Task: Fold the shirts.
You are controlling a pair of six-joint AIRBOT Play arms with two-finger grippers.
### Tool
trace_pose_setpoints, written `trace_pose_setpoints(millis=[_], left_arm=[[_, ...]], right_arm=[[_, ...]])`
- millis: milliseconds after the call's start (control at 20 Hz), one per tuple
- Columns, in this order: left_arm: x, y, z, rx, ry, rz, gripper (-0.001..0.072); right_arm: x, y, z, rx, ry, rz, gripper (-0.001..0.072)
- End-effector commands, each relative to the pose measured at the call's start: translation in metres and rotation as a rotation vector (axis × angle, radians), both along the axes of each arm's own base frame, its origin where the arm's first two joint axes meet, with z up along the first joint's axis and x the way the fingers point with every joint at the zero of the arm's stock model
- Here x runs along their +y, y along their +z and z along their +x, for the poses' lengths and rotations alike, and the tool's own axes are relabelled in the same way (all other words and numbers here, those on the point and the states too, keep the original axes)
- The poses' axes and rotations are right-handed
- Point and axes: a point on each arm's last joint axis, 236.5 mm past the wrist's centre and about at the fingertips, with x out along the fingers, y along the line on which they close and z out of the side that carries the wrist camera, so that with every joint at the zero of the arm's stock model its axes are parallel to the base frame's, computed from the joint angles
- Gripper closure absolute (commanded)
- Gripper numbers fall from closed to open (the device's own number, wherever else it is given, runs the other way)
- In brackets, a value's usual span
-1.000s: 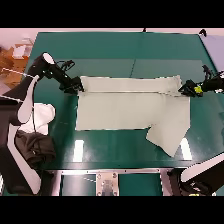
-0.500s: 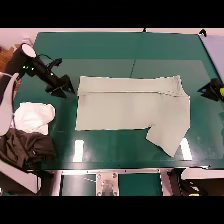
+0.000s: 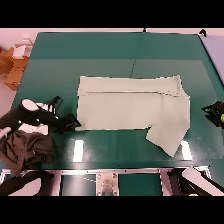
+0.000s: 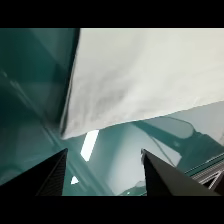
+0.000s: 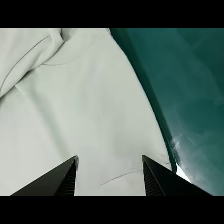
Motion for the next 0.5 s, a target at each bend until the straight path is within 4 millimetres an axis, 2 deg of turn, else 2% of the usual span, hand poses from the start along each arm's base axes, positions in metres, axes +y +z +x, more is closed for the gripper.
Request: trace_pose_setpoints(millis=[0, 100, 150, 200, 250, 300, 400, 450], left_arm=[[-0.012, -0.027, 0.001, -0.091, 0.092, 0.034, 0.0171], [-0.007, -0.027, 0.019, -0.13, 0.178, 0.051, 0.0172], [-0.005, -0.026, 0.025, -0.14, 0.212, 0.054, 0.0237], [-0.006, -0.025, 0.027, -0.142, 0.219, 0.048, 0.0363], [-0.007, -0.024, 0.028, -0.144, 0.22, 0.039, 0.0576], [-0.007, -0.024, 0.028, -0.152, 0.213, 0.042, 0.0683], [-0.007, -0.023, 0.03, -0.176, 0.19, 0.049, 0.0683], [-0.007, -0.023, 0.03, -0.181, 0.181, 0.05, 0.0683]], right_arm=[[0.005, -0.007, -0.007, 0.002, -0.021, 0.01, 0.0238], [0.006, -0.007, -0.007, 0.006, -0.016, 0.016, 0.0238], [0.006, -0.007, -0.008, 0.007, -0.017, 0.019, 0.0233], [0.007, -0.008, -0.008, 0.01, -0.022, 0.027, 0.0195], [0.008, -0.008, -0.01, 0.018, -0.032, 0.042, 0.0196], [0.009, -0.008, -0.013, 0.023, -0.034, 0.054, 0.0195], [0.009, -0.009, -0.027, 0.048, -0.045, 0.102, 0.0195], [0.006, -0.013, -0.042, 0.089, -0.07, 0.124, 0.0195]])
